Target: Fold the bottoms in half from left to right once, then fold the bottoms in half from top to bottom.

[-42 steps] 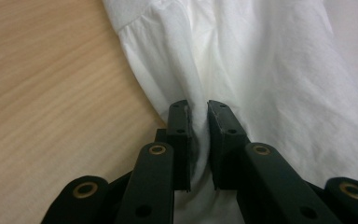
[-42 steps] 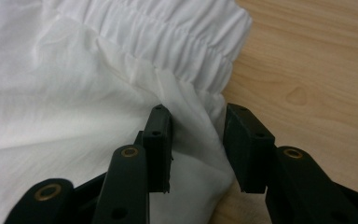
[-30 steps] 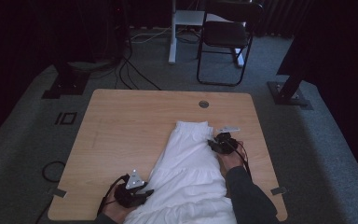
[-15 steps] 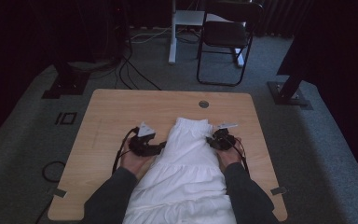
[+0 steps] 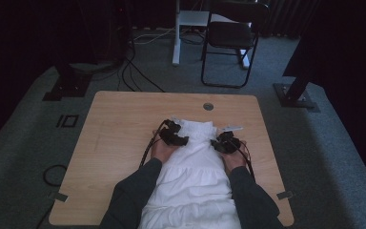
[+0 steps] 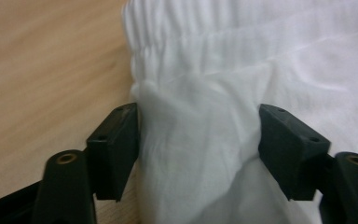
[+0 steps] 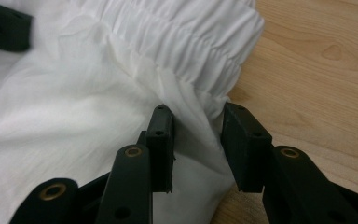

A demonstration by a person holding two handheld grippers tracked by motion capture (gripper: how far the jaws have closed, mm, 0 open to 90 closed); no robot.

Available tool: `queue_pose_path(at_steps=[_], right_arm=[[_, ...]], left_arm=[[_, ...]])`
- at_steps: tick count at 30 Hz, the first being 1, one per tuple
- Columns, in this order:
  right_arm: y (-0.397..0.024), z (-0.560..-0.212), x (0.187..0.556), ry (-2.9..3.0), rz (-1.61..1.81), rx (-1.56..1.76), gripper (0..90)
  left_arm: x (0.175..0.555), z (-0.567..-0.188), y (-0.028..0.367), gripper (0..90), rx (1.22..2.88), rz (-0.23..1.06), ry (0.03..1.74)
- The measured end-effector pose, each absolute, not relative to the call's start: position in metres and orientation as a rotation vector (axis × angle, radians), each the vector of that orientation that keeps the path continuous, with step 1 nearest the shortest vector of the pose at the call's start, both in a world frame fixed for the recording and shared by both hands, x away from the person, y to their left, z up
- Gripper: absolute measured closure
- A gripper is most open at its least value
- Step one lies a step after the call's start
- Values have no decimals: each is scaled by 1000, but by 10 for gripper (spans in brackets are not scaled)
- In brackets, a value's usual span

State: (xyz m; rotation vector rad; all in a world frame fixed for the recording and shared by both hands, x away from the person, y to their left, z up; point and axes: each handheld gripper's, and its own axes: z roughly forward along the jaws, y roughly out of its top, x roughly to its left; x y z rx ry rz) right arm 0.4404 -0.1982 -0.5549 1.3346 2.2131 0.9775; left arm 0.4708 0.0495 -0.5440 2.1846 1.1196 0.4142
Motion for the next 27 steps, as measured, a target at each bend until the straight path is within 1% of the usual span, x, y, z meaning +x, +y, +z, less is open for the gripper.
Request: queue_pose_path(at_steps=[3, 4, 6, 7, 8, 9, 10, 11, 12, 17, 22, 27], right_arm=[[-198, -555, 440, 2212, 979, 1331, 637], [-198, -555, 440, 2211, 978, 1331, 637], [-198, -555, 440, 2209, 978, 1332, 637], [-198, -555, 440, 2209, 978, 1334, 634], [-198, -555, 440, 2210, 979, 1335, 625], [-198, -555, 440, 2216, 980, 1335, 597], [-198, -554, 442, 2253, 994, 1335, 508], [-198, -553, 443, 2271, 998, 1332, 468], [-198, -551, 444, 2296, 997, 1325, 400], [-206, -542, 452, 2206, 1086, 1353, 286], [-208, -545, 467, 2219, 1072, 1402, 218], [-202, -551, 475, 2225, 1029, 1411, 217]], left_arm=[[470, -546, 50, 426, 2180, 435, 1126], [471, -545, 50, 463, 2187, 432, 1119], [470, -545, 49, 564, 2196, 430, 1104], [470, -545, 49, 564, 2192, 427, 1105], [471, -545, 50, 587, 2191, 421, 1106], [471, -545, 52, 617, 2185, 414, 1105], [472, -545, 53, 647, 2184, 410, 1104], [473, -545, 55, 656, 2181, 398, 1101], [473, -545, 56, 671, 2178, 392, 1101], [474, -546, 59, 691, 2164, 374, 1102], [474, -546, 61, 692, 2144, 360, 1113], [475, -547, 63, 717, 2124, 344, 1123]])
